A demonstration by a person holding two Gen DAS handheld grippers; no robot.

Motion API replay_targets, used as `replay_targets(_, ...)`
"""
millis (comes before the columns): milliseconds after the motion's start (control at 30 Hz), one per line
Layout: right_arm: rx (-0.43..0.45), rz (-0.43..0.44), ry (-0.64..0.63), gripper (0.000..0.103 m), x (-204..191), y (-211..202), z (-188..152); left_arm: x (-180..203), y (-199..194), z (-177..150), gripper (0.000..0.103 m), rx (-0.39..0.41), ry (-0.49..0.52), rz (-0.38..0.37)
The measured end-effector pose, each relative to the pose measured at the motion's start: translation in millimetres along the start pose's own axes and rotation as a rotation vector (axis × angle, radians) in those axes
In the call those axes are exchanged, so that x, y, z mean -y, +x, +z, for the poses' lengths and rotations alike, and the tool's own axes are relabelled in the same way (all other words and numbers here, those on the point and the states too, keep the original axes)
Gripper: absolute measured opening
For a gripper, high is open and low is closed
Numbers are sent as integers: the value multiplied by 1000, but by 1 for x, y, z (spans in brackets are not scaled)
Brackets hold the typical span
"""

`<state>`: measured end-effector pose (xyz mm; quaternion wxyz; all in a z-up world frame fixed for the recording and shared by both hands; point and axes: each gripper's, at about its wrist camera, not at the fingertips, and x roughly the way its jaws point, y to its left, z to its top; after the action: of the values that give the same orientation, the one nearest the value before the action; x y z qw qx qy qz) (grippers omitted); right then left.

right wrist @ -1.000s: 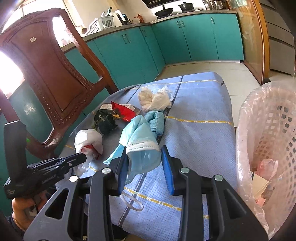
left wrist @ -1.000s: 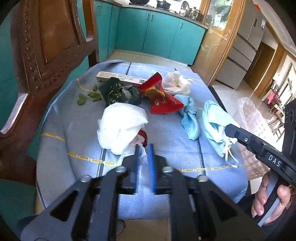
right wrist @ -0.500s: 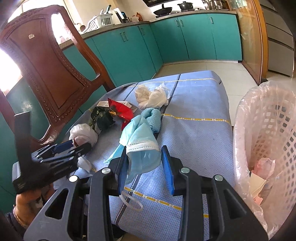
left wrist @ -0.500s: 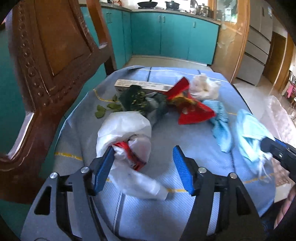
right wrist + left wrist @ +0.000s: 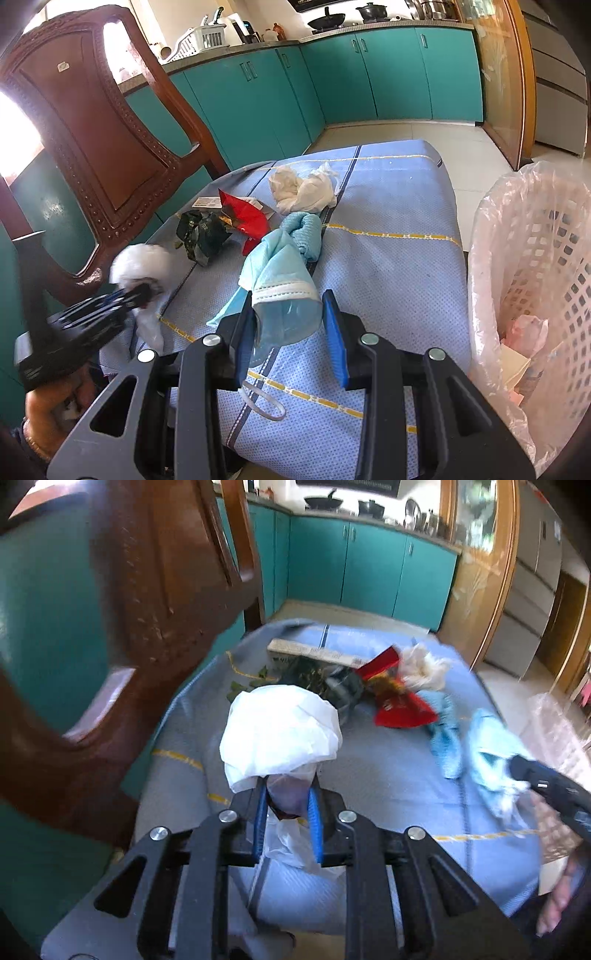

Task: Collect trash
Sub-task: 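Lift the face mask with the right gripper while the left gripper lifts the tissue, then hold the mask in the right gripper and the white bag in the left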

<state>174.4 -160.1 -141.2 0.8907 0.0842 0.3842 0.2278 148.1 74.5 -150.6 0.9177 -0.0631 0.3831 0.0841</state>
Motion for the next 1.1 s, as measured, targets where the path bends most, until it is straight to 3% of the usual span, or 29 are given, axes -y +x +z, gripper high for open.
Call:
replay_targets(167, 26, -35, -51, 35, -8, -4, -2, 11, -37, -2, 21, 78, 33, -22)
replay_targets(300, 40, -73, -85, 35, -12, -5, -3, 23, -50, -3, 21, 95, 66, -43)
replay_targets(1100, 96, -140, -109, 35, -13, -15, -4, 45, -51, -12, 21, 98, 126, -69)
